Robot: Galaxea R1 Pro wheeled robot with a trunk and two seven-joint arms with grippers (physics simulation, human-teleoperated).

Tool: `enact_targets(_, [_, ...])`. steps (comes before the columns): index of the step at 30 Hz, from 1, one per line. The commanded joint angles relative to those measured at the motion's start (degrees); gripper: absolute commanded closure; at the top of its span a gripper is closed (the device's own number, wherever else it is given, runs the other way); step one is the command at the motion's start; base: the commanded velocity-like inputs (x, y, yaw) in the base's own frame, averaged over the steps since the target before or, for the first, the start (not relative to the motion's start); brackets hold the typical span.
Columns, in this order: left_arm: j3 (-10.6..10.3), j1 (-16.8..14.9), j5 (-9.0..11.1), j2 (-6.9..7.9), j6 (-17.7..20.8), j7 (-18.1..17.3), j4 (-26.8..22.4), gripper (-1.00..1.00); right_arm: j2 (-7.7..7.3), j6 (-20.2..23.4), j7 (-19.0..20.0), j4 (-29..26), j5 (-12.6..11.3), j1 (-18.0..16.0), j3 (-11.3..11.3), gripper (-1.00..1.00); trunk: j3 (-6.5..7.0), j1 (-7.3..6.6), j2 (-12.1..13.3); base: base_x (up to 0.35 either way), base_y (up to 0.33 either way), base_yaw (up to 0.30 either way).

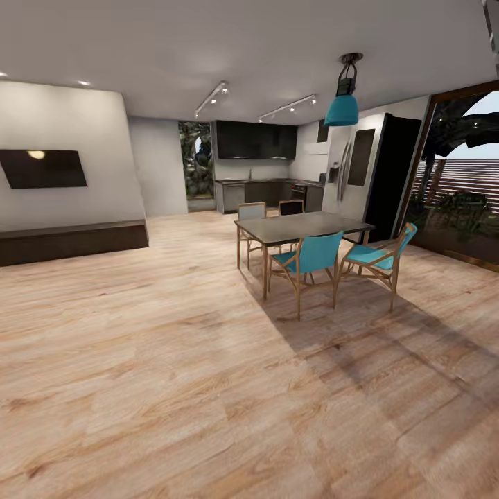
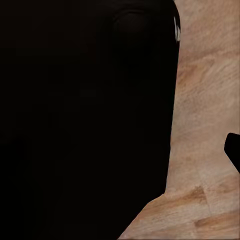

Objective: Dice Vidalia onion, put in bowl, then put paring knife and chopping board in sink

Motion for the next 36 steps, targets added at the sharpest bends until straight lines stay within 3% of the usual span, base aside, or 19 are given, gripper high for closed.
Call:
enact_targets(1, [0.0, -0.01, 0.0, 0.0, 0.0, 0.0, 0.0, -1.0, 0.0, 0.0, 0.0, 0.0, 0.0, -0.01, 0.0, -1.0, -0.03, 0.0, -0.02, 0.0, 0.0, 0.0])
enact_targets(6, [0.08, 0.08, 0.0, -0.51, 0.07, -0.92, -0.18, -1.0, -1.58, 0.51, -0.09, -0.09, -0.09, -0.09, 0.0, -1.0, -0.03, 0.0, -0.02, 0.0, 0.0, 0.0])
enact_targets(11, [-0.04, 0.08, 0.0, -2.12, 0.08, -0.82, -1.8, -1.0, -3.0, -0.61, -0.1, -0.09, -0.09, -0.09, -0.15, -1.0, -0.03, 0.0, -0.02, 0.0, 0.0, 0.0])
enact_targets(15, [-0.08, 0.08, 0.0, -2.71, -0.02, -0.86, -2.29, -1.0, -2.81, -1.76, 0.02, -0.09, -0.24, -0.09, -0.52, -1.0, -0.03, 0.0, -0.02, 0.0, 0.0, 0.0])
enact_targets(25, [0.24, 0.08, 0.0, -2.31, -0.17, -0.88, -2.52, -1.0, -2.2, -3.59, 0.12, -0.09, -0.19, -0.09, -0.36, -1.0, -0.03, 0.0, -0.02, 0.04, 0.094, 0.006])
enact_targets(36, [0.18, 0.08, 0.0, -2.56, -0.26, -0.71, -2.84, -1.0, -2.2, -3.66, 0.04, -0.09, -0.09, -0.1, -0.18, -1.0, -0.14, 0.0, -0.02, 0.062, 0.155, 0.228])
